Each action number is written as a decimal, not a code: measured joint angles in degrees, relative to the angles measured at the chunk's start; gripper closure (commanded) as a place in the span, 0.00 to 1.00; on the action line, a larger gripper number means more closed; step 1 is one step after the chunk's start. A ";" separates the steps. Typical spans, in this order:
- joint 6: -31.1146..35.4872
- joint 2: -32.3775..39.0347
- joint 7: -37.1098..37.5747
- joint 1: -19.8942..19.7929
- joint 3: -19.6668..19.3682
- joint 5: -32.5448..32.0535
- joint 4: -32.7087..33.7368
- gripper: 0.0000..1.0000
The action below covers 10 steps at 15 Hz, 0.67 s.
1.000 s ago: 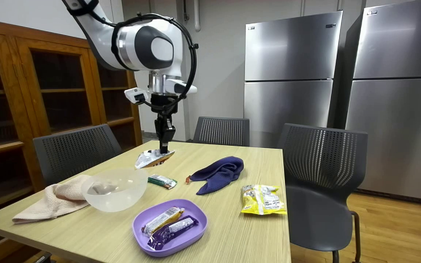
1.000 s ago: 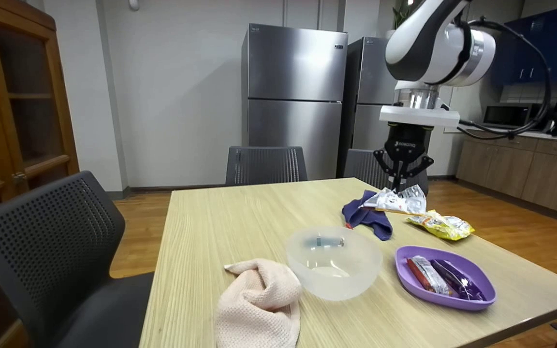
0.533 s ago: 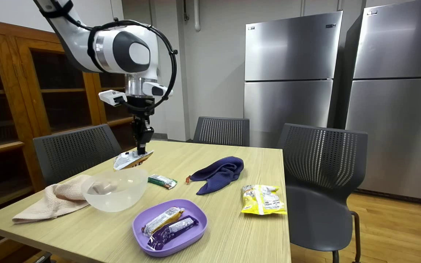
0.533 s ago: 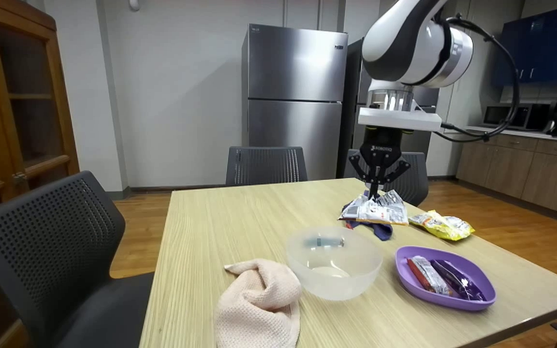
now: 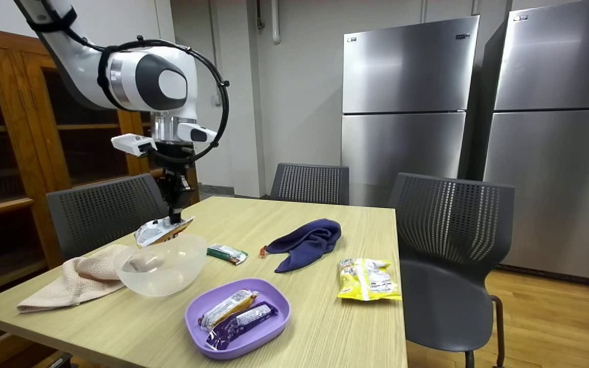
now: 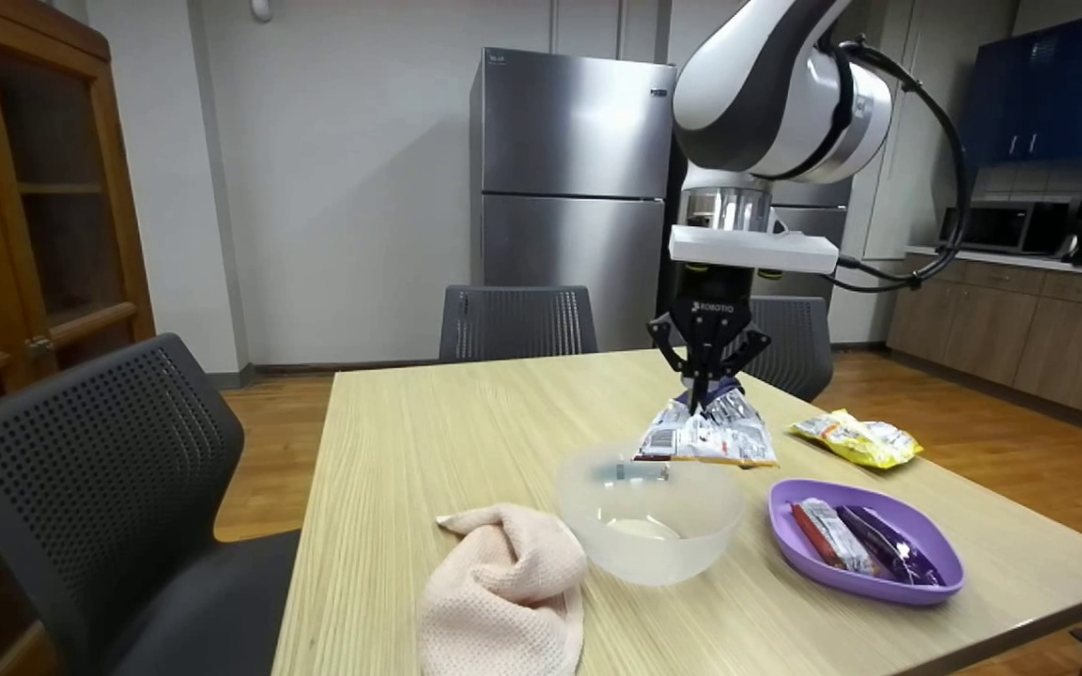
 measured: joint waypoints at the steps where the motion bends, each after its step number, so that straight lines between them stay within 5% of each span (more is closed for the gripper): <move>1: 0.30 0.30 0.00 0.34 0.09 -0.35 -0.15 1.00; 10: 4.74 4.26 0.08 2.90 0.69 -3.23 -0.91 1.00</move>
